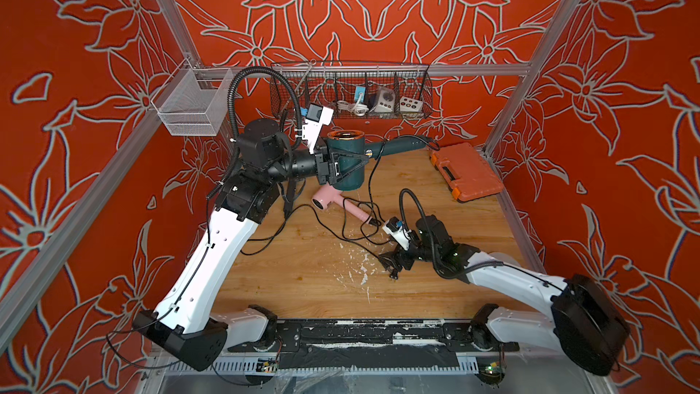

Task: Wrap the cord around the hair dryer
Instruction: Wrap the power cord around the hair dryer.

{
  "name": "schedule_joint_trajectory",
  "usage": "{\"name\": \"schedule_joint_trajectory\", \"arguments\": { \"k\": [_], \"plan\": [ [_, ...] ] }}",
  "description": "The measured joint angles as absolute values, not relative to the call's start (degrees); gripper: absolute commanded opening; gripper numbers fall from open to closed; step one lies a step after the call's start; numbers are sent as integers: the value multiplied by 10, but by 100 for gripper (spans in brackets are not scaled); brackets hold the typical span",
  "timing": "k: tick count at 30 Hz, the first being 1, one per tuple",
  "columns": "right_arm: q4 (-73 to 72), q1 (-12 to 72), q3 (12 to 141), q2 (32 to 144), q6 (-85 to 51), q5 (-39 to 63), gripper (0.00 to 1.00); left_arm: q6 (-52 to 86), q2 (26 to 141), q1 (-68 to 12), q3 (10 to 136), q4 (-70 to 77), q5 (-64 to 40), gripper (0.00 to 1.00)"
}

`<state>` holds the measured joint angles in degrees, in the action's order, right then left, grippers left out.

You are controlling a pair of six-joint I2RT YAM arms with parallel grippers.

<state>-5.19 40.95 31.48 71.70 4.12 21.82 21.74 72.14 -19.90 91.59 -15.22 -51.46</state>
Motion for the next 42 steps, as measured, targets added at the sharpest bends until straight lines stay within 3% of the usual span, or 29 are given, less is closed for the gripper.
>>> {"name": "schedule_joint_trajectory", "arguments": {
  "k": [13, 16, 21, 23, 28, 33, 38, 42],
  "plan": [
    [-116, 424, 396, 898, 84, 191, 61, 220, 725, -199, 916, -150, -515, 0],
    [-134, 427, 407, 928, 85, 185, 48, 220, 725, -199, 916, -147, -515, 0],
    [-153, 429, 408, 948, 87, 179, 9, 221, 725, -199, 916, -144, -515, 0],
    [-159, 429, 407, 946, 84, 178, 0, 221, 725, -199, 916, -144, -515, 0],
    [-161, 429, 377, 890, 78, 172, 0, 221, 725, -195, 914, -139, -510, 0],
    [-103, 434, 351, 766, 68, 160, 0, 224, 725, -179, 900, -124, -497, 0],
    [38, 455, 375, 626, 70, 143, 0, 218, 736, -165, 888, -123, -484, 0],
    [172, 471, 469, 570, 72, 123, 0, 197, 750, -164, 865, -130, -477, 0]
  ]
}}
